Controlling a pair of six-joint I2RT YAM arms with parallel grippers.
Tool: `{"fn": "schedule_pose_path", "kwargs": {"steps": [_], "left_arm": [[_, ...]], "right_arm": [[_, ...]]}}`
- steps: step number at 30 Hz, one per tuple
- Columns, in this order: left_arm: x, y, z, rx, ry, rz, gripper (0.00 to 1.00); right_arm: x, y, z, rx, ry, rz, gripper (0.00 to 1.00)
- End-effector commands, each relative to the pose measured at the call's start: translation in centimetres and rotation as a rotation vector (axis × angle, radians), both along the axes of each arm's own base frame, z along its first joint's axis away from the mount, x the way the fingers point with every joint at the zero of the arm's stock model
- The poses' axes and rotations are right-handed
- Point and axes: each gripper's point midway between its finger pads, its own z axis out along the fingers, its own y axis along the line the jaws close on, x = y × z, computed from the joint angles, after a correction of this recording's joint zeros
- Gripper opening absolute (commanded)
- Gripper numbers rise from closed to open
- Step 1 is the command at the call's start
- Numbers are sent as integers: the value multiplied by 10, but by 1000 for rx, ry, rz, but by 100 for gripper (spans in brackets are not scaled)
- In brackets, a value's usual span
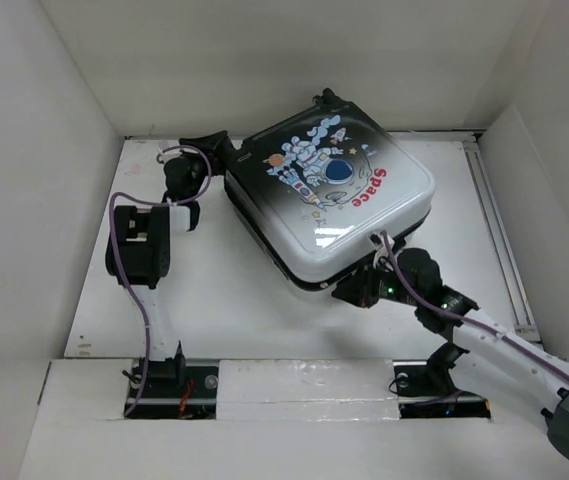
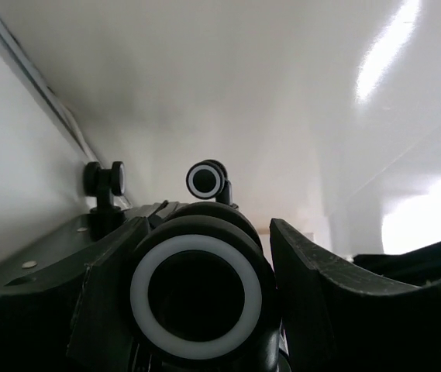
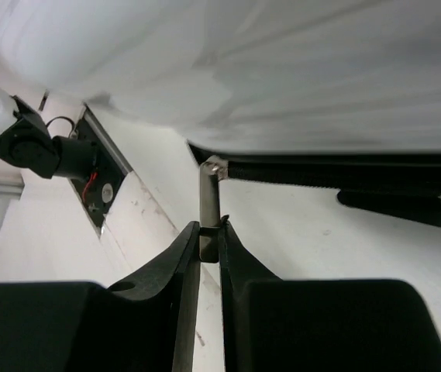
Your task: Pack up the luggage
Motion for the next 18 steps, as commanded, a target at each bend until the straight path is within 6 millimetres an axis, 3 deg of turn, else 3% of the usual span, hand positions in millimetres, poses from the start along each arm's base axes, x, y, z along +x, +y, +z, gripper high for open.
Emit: {"fn": "schedule_pose_path", "kwargs": {"steps": [1, 2, 4, 5, 7, 8, 9, 10, 11, 13, 15, 16, 17, 18], "left_arm": [[-31, 43, 52, 123, -171, 105, 0], [-51, 49, 52, 136, -168, 127, 0], [-70, 56, 55, 168, -179, 153, 0], [-80, 58, 57, 183, -187, 169, 0], [-115, 52, 50, 193, -171, 181, 0], [-127, 51, 50, 187, -178, 199, 0], [-155, 49, 44, 186, -176, 200, 0], [-168, 52, 41, 185, -173, 212, 0], [-192, 56, 35, 197, -161, 234, 0], [-209, 62, 15, 252, -86, 255, 0], [-221, 72, 5, 348, -40, 307, 0], [-235, 75, 12, 368, -70, 325, 0], [-241, 78, -1, 395, -23, 330, 0], [-246, 81, -1, 406, -21, 343, 0]], "right_arm": [[35, -3, 60, 97, -153, -15, 0], [42, -7, 64, 94, -164, -22, 0], [61, -12, 65, 70, -173, -25, 0], [75, -18, 82, 81, -205, -35, 0], [97, -24, 83, 62, -204, -50, 0], [108, -30, 97, 78, -222, -55, 0], [113, -33, 96, 74, -207, -62, 0], [115, -35, 92, 69, -200, -57, 0], [111, -34, 87, 71, -187, -40, 0], [95, -34, 81, 65, -182, -37, 0], [65, -23, 53, 13, -125, -6, 0], [44, -22, 22, -13, -63, 16, 0], [27, -19, 23, 14, -59, 30, 0], [15, -20, 9, -8, -20, 24, 0]]}}
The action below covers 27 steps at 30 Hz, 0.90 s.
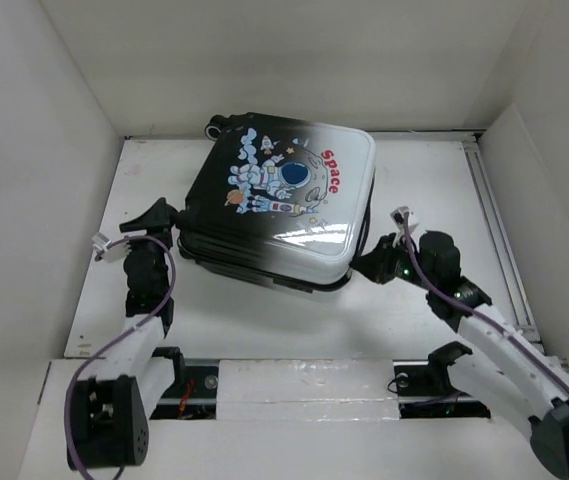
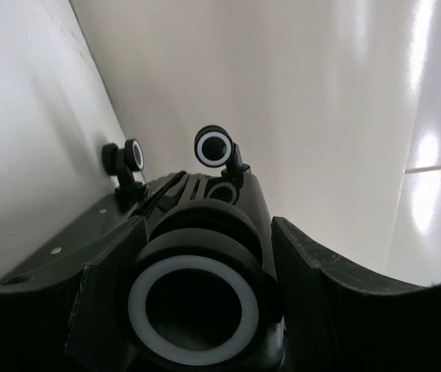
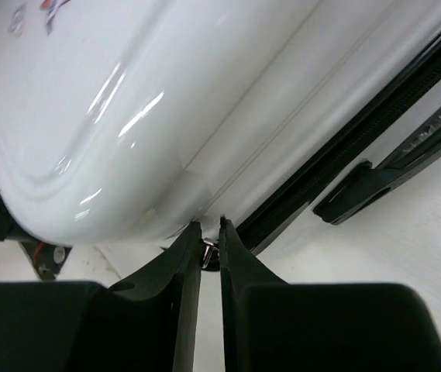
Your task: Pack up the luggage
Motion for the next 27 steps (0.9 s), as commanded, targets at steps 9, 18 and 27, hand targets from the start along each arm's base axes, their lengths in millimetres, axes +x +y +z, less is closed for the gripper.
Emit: {"fn": "schedule_pose_path", "kwargs": {"steps": [9, 18, 27], "left_arm": [[-40, -49, -16, 246, 74, -229, 0], [-47, -58, -42, 234, 114, -287, 0], [-28, -67, -15, 212, 57, -322, 0]], "right_arm": [[-123, 57, 2, 79, 58, 232, 0], [-24, 57, -4, -22, -36, 156, 0], [111, 50, 102, 82, -194, 123, 0]]}}
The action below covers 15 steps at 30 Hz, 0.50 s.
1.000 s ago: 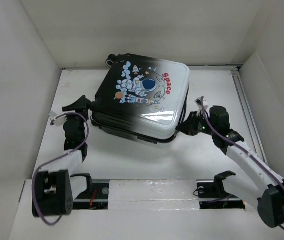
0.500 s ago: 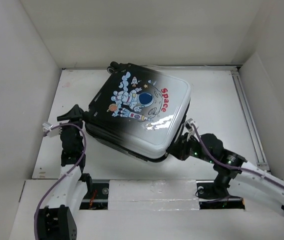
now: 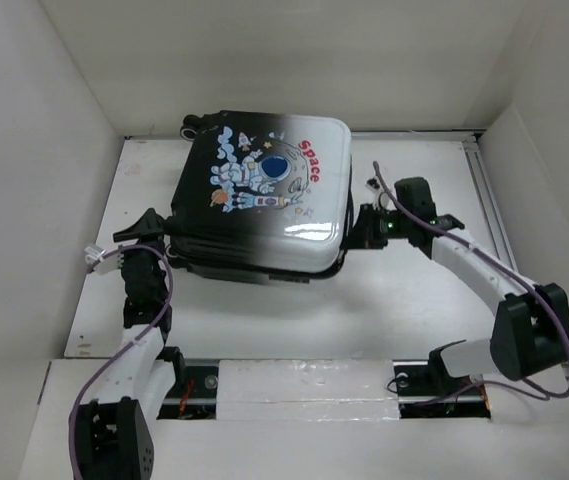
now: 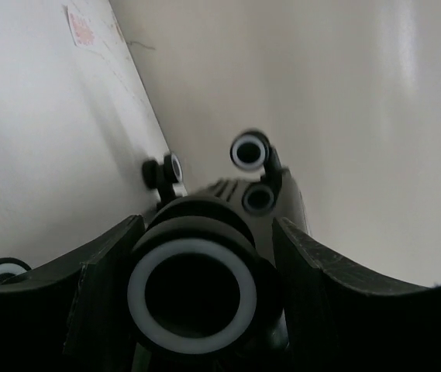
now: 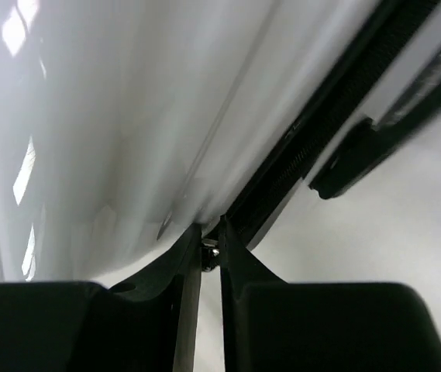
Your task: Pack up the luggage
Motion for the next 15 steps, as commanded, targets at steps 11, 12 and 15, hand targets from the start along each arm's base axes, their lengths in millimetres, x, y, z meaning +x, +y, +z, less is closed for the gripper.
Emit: {"fn": "schedule_pose_path", "kwargs": {"steps": [11, 12, 15], "left_arm": [[21, -108, -6, -3, 2, -534, 0], [21, -114, -4, -2, -7, -549, 0], [19, -135, -12, 2, 25, -554, 0]], "right_arm": [[-103, 27, -22, 156, -223, 27, 0], [-115, 41, -20, 160, -227, 69, 0], [-105, 62, -24, 116, -250, 71, 0]]}}
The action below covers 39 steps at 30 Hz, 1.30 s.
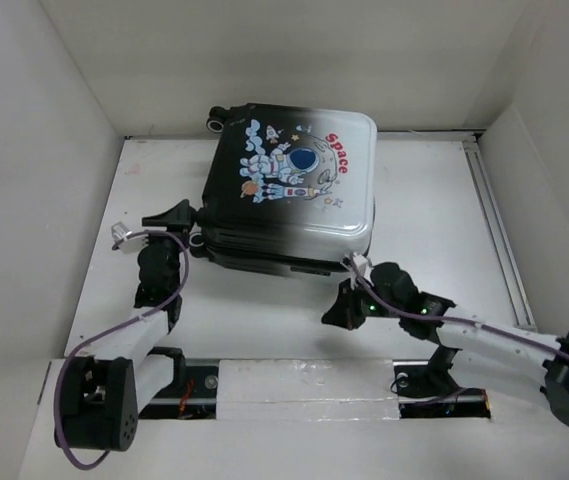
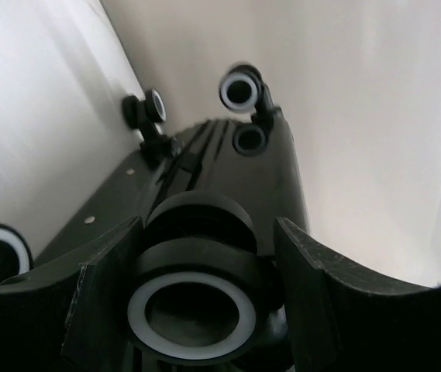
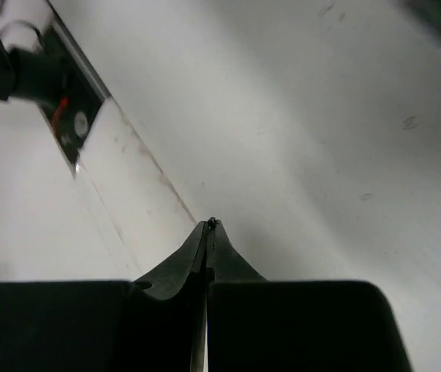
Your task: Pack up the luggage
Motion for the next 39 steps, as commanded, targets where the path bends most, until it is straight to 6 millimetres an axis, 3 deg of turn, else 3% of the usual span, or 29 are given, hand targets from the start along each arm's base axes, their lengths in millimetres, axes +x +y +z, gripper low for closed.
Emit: {"fn": "schedule_pose_path", "kwargs": {"steps": [1, 2, 4, 6, 7, 9, 11, 13, 15, 16, 17, 21, 22, 25, 26, 27, 28, 30, 31, 35, 37, 39], "left_arm": [[-16, -82, -3, 46, 1, -302, 0], [-22, -96, -5, 58, 11, -334, 0], [-21, -99, -3, 59, 11, -333, 0], [-23, -100, -5, 60, 20, -345, 0], [-25, -100, -4, 73, 18, -346, 0], [-27, -92, -4, 92, 33, -313, 0], [-27, -84, -2, 116, 31, -279, 0], [-26, -78, 3, 125, 21, -263, 0], [-22, -79, 10, 133, 9, -262, 0], [-22, -81, 6, 135, 22, -274, 0], [-19, -82, 9, 135, 21, -274, 0], [-11, -88, 14, 134, 17, -303, 0], [-8, -89, 21, 132, -1, -302, 0], [-6, -91, 17, 160, 16, -315, 0], [-4, -91, 20, 174, 21, -316, 0], [-7, -87, 10, 190, 66, -303, 0], [-6, -83, 13, 205, 74, -281, 6], [-14, -76, 11, 251, 96, -264, 29], [-17, -76, 15, 250, 87, -263, 54], [-30, -72, 16, 247, 63, -258, 93], [-33, -75, 7, 249, 83, -284, 100], [-35, -84, -2, 259, 108, -337, 100]], "right_arm": [[26, 36, 45, 106, -70, -32, 0], [38, 38, 37, 74, -72, -43, 0], [60, 44, 60, 115, -117, -57, 0], [70, 43, 71, 114, -163, -69, 0], [71, 39, 66, 84, -150, -74, 0], [69, 30, 84, 65, -187, -85, 0], [64, 9, 78, -14, -188, -136, 0], [64, -16, 95, -25, -241, -235, 3], [85, -59, 91, -105, -260, -430, 16], [92, -72, 100, -94, -292, -482, 29], [100, -84, 93, -118, -291, -515, 33], [136, -138, 72, -130, -253, -663, 38], [141, -145, 69, -124, -246, -680, 34], [148, -163, 74, -86, -261, -699, 34], [148, -168, 70, -75, -251, -726, 37], [147, -172, 75, -49, -267, -751, 47], [149, -179, 78, -46, -284, -791, 53], [147, -189, 76, -46, -309, -848, 56], [147, -193, 75, -51, -319, -868, 56], [150, -197, 64, -59, -313, -899, 57], [154, -197, 50, -69, -296, -898, 56], [161, -197, 51, -69, -314, -895, 54]]}}
